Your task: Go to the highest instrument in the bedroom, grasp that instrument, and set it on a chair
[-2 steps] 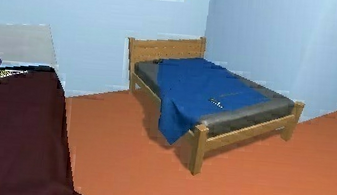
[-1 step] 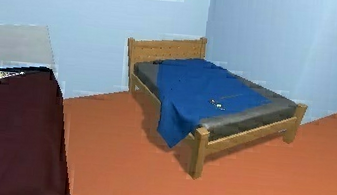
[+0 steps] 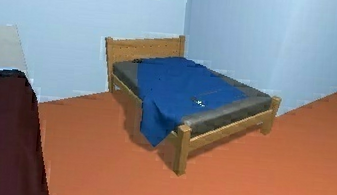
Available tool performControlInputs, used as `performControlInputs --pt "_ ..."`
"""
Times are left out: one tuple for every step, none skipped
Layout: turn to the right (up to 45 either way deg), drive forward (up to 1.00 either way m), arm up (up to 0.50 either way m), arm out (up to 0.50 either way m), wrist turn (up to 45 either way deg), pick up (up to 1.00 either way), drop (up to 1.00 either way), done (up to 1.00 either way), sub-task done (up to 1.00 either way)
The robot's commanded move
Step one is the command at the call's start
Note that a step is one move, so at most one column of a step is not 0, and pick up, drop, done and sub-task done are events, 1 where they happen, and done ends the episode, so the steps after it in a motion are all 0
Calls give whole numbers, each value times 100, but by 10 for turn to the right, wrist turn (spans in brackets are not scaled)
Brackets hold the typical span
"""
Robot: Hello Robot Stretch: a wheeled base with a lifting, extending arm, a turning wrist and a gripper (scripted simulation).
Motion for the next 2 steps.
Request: performControlInputs --pt "0 30 0 0 0 0 0 0 0" --pt "150 0 0 0 0 0 0 0 0"
